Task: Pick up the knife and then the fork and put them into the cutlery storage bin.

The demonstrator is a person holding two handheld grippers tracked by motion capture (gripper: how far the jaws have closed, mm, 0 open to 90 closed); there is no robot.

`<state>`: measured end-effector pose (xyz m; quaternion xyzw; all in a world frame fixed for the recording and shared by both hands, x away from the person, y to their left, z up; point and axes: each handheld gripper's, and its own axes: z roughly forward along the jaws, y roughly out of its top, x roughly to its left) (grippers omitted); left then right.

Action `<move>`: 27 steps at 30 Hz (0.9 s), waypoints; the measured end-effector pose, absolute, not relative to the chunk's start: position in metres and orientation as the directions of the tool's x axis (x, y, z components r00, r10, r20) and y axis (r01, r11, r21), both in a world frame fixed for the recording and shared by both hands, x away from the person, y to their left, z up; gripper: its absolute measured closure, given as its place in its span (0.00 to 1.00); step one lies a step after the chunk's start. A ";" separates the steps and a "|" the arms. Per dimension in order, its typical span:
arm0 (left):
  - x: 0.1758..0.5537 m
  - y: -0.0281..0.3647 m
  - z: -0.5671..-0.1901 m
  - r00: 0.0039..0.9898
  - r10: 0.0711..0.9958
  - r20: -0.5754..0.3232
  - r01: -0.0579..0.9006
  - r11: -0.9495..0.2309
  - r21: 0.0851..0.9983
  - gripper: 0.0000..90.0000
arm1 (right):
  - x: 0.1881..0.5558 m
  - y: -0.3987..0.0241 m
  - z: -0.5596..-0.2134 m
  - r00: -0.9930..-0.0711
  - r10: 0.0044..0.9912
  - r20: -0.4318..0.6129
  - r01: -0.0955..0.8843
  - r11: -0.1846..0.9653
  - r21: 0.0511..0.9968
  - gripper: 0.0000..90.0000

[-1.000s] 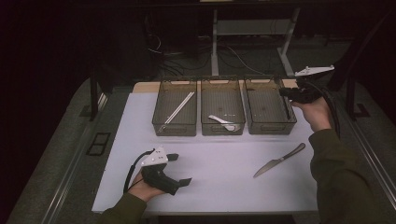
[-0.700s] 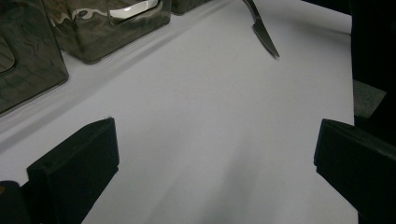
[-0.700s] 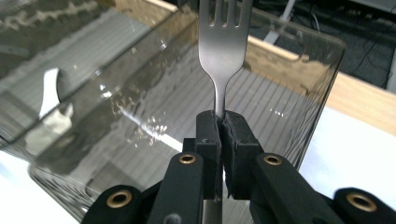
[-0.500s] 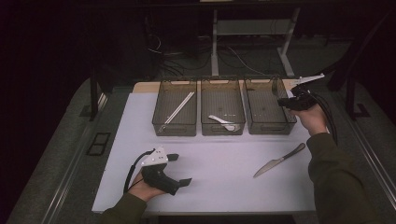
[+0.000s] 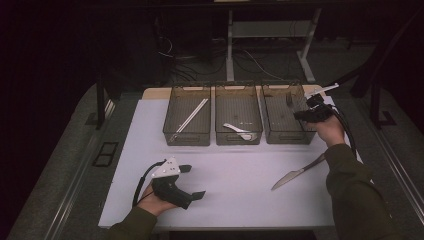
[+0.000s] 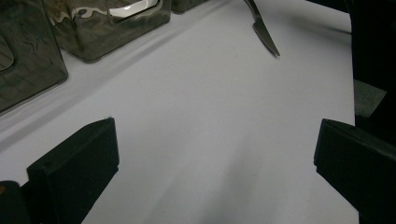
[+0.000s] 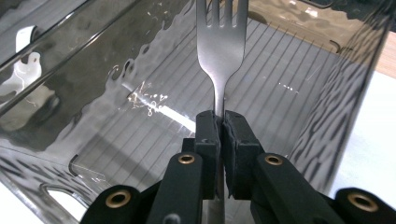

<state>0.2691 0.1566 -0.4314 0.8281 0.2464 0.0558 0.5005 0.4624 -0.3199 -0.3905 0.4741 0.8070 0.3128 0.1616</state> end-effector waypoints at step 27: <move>0.269 0.155 -0.431 0.872 0.465 -0.150 0.350 -0.380 0.856 0.00 | 0.412 -0.330 -0.356 -0.551 0.823 0.137 0.579 0.258 0.774 0.46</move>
